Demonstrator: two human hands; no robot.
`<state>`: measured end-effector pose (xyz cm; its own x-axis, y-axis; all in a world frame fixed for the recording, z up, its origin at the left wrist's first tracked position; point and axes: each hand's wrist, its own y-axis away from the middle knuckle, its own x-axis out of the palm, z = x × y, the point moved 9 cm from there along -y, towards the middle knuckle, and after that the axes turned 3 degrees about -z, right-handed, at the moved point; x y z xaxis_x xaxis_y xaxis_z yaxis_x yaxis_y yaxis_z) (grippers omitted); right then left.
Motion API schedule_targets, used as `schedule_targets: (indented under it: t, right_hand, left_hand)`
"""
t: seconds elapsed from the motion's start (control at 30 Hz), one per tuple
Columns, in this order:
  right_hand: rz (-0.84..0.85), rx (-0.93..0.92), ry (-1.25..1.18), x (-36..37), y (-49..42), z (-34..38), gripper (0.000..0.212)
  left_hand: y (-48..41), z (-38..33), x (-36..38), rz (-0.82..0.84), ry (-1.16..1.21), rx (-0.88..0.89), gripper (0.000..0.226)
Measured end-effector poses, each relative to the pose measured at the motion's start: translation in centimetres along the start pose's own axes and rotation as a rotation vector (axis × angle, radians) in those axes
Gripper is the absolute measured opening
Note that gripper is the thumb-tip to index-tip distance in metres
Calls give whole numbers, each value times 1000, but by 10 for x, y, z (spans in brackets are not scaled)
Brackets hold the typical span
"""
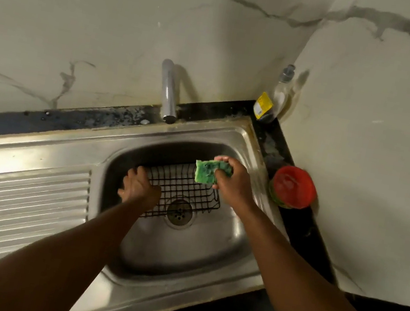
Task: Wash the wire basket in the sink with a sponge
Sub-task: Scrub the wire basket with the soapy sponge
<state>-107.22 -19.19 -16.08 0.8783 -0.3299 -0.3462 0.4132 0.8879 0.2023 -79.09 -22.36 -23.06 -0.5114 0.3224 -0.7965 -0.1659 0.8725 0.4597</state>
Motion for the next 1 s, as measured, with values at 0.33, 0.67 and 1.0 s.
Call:
schedule_targets:
  t: [0.33, 0.67, 1.0]
  right_hand:
    - [154, 416, -30, 84, -22, -89, 24]
    - [217, 340, 147, 132, -18, -93, 25]
    - [517, -200, 551, 179, 39, -57, 44]
  left_hand:
    - [-27, 62, 24, 184, 237, -338, 30]
    - [-17, 62, 32, 203, 551, -292, 22]
    - [29, 50, 0, 120, 773, -306, 15]
